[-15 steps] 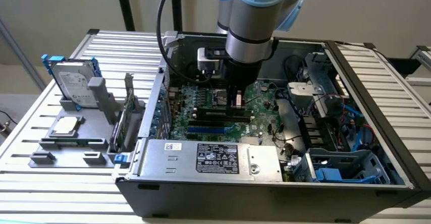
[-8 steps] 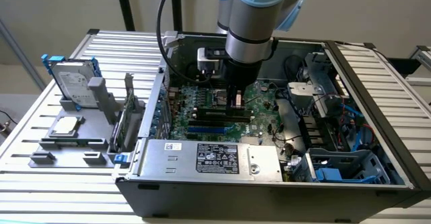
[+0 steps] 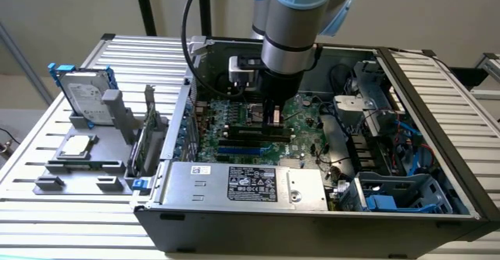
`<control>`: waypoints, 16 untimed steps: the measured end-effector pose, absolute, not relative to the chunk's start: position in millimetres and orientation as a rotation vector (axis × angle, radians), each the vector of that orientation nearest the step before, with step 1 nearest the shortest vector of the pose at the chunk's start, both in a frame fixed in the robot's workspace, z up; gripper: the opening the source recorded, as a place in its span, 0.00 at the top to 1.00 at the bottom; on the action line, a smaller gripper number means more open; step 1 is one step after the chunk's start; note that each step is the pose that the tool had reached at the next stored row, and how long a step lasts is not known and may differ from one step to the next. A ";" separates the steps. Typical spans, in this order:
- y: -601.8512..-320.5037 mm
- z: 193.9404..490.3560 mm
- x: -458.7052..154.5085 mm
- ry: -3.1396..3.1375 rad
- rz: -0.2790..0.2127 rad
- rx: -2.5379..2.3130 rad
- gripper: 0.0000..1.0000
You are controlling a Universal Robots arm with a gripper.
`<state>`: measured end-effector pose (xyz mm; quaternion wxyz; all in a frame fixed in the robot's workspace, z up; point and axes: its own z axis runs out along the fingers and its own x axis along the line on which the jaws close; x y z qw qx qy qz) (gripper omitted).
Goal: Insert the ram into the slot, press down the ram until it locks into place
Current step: 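Insert the ram into the slot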
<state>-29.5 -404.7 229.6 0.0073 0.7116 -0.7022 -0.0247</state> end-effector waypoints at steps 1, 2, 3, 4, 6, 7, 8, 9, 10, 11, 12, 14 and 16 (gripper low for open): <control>-404.7 229.3 -29.6 -2.196 -0.077 2.225 0.87; -404.7 229.1 -29.6 -2.196 -0.077 2.225 0.87; -404.7 228.9 -29.7 -2.196 -0.077 2.225 0.87; -404.7 228.7 -29.8 -2.196 -0.077 2.225 0.87; -404.7 228.3 -30.0 -2.196 -0.076 2.225 0.87; -404.6 228.0 -30.1 -2.196 -0.076 2.225 0.87; -404.6 227.9 -30.1 -2.196 -0.076 2.225 0.87; -404.5 227.7 -30.1 -2.196 -0.076 2.225 0.87; -404.5 227.6 -30.2 -2.196 -0.076 2.225 0.87; -404.3 227.5 -30.2 -2.196 -0.076 2.225 0.87; -404.2 227.4 -30.2 -2.196 -0.076 2.225 0.87; -403.9 227.4 -30.2 -2.196 -0.076 2.225 0.87; -403.8 227.4 -30.2 -2.196 -0.076 2.225 0.87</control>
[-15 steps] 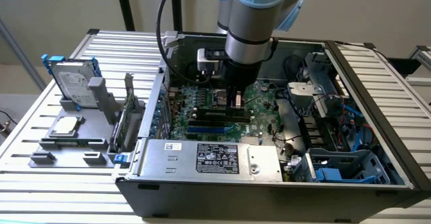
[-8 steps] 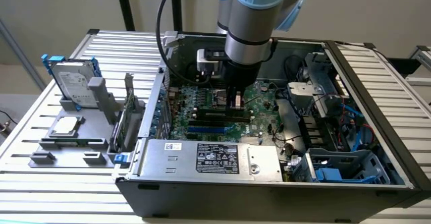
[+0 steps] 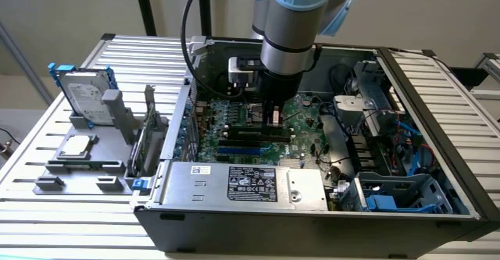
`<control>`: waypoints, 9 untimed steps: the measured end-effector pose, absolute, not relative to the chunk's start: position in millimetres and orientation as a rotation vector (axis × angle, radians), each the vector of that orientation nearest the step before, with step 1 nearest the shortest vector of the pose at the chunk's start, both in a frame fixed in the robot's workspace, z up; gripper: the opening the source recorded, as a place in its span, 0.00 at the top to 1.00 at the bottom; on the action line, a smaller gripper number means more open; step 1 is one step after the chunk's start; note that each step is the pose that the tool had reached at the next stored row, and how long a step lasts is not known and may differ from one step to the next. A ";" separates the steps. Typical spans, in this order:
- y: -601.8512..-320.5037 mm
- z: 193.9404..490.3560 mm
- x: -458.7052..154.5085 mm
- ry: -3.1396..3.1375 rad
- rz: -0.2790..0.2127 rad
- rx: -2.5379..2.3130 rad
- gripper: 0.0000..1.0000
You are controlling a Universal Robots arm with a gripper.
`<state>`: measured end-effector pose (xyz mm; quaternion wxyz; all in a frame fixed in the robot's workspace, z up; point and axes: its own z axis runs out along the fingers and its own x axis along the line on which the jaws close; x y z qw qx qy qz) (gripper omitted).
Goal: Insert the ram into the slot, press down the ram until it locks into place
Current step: 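Insert the ram into the slot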
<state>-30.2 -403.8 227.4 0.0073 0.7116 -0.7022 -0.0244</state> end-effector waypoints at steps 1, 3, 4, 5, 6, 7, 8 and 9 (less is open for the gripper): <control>-403.8 227.4 -30.2 -2.196 -0.076 2.225 0.87; -403.8 227.4 -30.3 -2.196 -0.076 2.225 0.87; -403.8 227.4 -30.5 -2.196 -0.076 2.225 0.87; -403.8 227.2 -30.6 -2.196 -0.076 2.225 0.87; -403.8 227.0 -30.8 -2.196 -0.076 2.225 0.87; -403.8 226.8 -30.9 -2.196 -0.076 2.225 0.87; -403.8 226.5 -31.0 -2.196 -0.075 2.225 0.87; -403.8 226.1 -31.0 -2.196 -0.075 2.225 0.87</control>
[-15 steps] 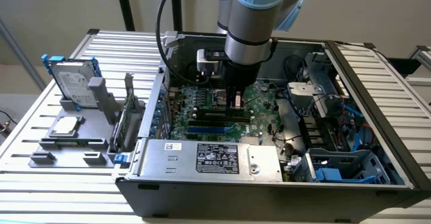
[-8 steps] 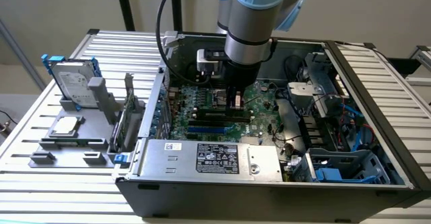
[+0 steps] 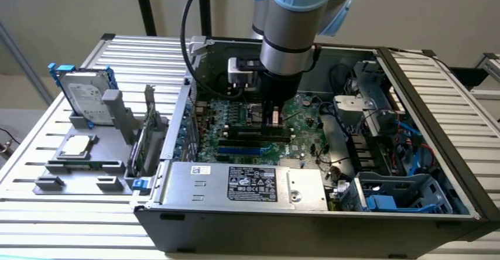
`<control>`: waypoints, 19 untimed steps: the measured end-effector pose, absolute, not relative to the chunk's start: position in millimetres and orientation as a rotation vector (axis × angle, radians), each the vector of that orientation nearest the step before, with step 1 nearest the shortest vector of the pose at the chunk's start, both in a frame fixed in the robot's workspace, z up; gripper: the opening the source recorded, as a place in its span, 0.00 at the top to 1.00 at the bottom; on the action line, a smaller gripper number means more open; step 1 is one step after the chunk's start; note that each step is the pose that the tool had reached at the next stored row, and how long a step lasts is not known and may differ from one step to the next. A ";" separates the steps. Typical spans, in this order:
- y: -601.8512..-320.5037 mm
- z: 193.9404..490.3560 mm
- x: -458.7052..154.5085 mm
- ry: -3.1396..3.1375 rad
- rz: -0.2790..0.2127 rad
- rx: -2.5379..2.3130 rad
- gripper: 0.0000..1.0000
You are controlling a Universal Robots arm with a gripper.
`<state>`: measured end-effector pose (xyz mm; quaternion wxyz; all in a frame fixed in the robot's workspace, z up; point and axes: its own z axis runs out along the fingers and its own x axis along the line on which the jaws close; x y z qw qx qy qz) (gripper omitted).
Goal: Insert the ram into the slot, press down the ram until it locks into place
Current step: 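Insert the ram into the slot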
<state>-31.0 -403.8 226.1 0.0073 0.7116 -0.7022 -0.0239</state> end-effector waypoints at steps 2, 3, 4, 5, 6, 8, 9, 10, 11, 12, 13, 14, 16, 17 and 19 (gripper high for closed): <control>-403.8 225.0 -31.1 -2.196 -0.074 2.225 0.87; -403.8 224.5 -31.1 -2.196 -0.073 2.225 0.87; -403.8 224.1 -31.2 -2.196 -0.072 2.225 0.87; -403.8 223.7 -31.2 -2.196 -0.072 2.226 0.87; -403.8 223.5 -31.3 -2.197 -0.072 2.226 0.87; -403.7 223.1 -31.3 -2.197 -0.071 2.226 0.87; -403.7 223.1 -31.4 -2.197 -0.071 2.226 0.87; -403.7 223.1 -31.4 -2.197 -0.071 2.226 0.87; -403.7 223.2 -31.5 -2.196 -0.071 2.226 0.87; -403.7 223.2 -31.4 -2.196 -0.071 2.226 0.87; -403.8 223.2 -31.5 -2.196 -0.071 2.225 0.87; -403.8 223.2 -31.5 -2.196 -0.071 2.226 0.87; -403.7 223.2 -31.4 -2.196 -0.071 2.226 0.87; -403.8 223.2 -31.5 -2.196 -0.070 2.225 0.85; -403.7 223.4 -31.4 -2.196 -0.071 2.226 0.79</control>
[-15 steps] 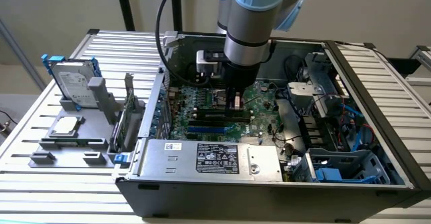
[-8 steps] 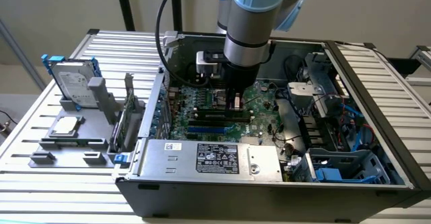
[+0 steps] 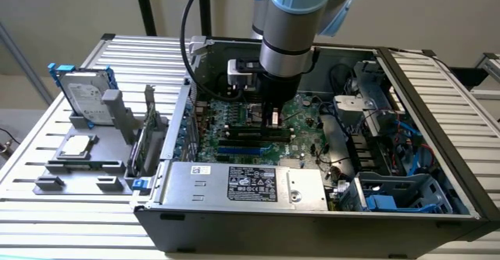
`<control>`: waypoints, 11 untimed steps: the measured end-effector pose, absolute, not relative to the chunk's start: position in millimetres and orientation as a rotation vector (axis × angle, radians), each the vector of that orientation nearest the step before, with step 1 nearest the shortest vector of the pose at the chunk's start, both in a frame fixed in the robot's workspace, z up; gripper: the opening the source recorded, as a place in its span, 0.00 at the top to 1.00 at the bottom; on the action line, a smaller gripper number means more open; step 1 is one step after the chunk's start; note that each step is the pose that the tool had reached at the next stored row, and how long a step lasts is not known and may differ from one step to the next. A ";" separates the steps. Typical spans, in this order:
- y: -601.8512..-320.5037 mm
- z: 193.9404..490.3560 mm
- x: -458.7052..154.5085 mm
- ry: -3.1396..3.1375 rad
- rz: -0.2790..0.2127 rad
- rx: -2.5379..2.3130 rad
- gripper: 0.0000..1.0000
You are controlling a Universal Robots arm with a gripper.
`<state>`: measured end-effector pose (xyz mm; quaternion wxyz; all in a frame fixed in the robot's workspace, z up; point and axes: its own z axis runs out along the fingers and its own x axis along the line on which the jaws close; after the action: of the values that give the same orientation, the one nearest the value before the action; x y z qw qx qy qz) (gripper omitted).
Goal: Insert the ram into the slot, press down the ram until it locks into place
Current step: 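Insert the ram into the slot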
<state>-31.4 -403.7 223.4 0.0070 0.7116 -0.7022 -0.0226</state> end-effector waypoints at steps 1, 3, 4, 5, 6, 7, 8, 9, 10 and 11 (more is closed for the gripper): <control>-403.8 224.0 -31.4 -2.196 -0.071 2.226 0.79; -403.7 227.3 -31.4 -2.196 -0.071 2.226 0.79; -403.7 230.5 -31.5 -2.196 -0.071 2.225 0.79; -403.7 234.4 -31.5 -2.196 -0.071 2.225 0.79; -403.7 238.1 -31.4 -2.196 -0.071 2.226 0.79; -403.8 241.7 -31.5 -2.196 -0.071 2.226 0.79; -403.8 244.9 -31.5 -2.196 -0.071 2.226 0.79; -403.8 247.8 -31.5 -2.196 -0.071 2.226 0.79; -403.9 250.0 -31.6 -2.196 -0.071 2.226 0.79; -404.1 251.6 -31.8 -2.196 -0.071 2.226 0.79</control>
<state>-31.8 -404.1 251.6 0.0070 0.7116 -0.7022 -0.0226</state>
